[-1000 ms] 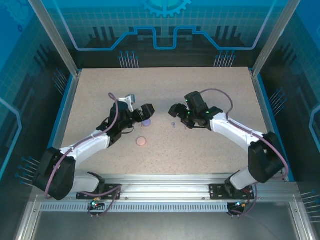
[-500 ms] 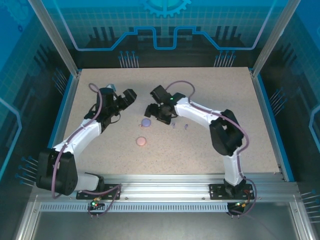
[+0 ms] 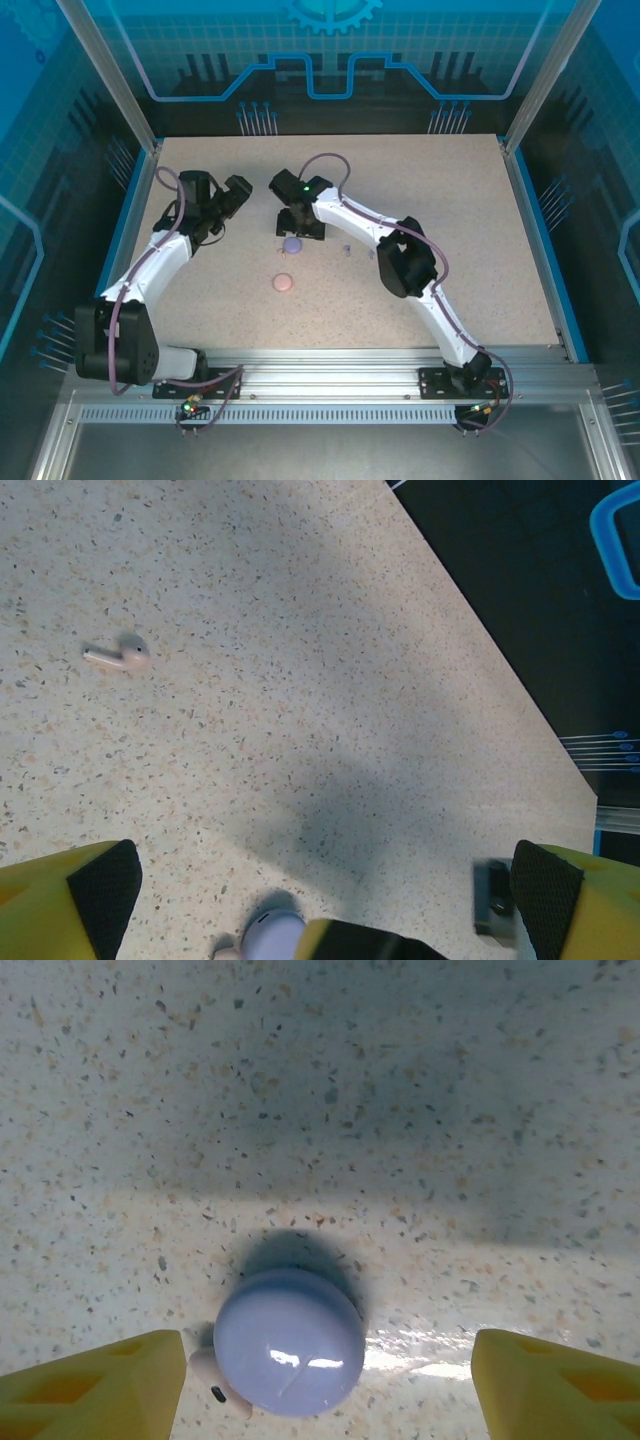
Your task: Insert wireless bluetooth earbuds into charging case
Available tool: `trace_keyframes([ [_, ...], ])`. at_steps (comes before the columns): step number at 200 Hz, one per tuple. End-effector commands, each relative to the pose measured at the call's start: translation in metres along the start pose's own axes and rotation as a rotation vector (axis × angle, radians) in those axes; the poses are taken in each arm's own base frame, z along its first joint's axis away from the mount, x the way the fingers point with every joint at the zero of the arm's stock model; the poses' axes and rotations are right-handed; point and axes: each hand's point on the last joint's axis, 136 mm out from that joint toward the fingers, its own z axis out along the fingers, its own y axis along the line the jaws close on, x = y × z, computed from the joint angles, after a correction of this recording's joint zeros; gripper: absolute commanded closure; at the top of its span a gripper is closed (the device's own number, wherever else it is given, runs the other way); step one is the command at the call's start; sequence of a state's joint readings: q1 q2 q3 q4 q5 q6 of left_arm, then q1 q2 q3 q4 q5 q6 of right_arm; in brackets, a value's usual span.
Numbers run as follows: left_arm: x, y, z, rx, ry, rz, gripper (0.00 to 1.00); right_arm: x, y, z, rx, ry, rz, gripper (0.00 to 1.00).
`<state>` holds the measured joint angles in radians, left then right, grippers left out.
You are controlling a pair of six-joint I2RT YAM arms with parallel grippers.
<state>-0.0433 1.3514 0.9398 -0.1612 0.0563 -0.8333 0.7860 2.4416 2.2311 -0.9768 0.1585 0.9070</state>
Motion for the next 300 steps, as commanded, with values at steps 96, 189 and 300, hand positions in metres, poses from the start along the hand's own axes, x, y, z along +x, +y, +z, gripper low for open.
trace_keyframes([
  [96,-0.007,0.003,-0.018,0.035,0.004,-0.055,0.01,0.029,-0.003,0.037,0.138,0.050,-0.088,0.33],
  [189,-0.004,-0.005,-0.014,0.068,0.041,-0.034,0.01,0.016,-0.004,0.007,0.101,-0.018,-0.104,0.54],
  [300,0.041,-0.037,-0.019,0.129,0.238,0.043,0.01,0.098,-0.064,-0.080,-0.121,-0.009,-0.598,0.53],
])
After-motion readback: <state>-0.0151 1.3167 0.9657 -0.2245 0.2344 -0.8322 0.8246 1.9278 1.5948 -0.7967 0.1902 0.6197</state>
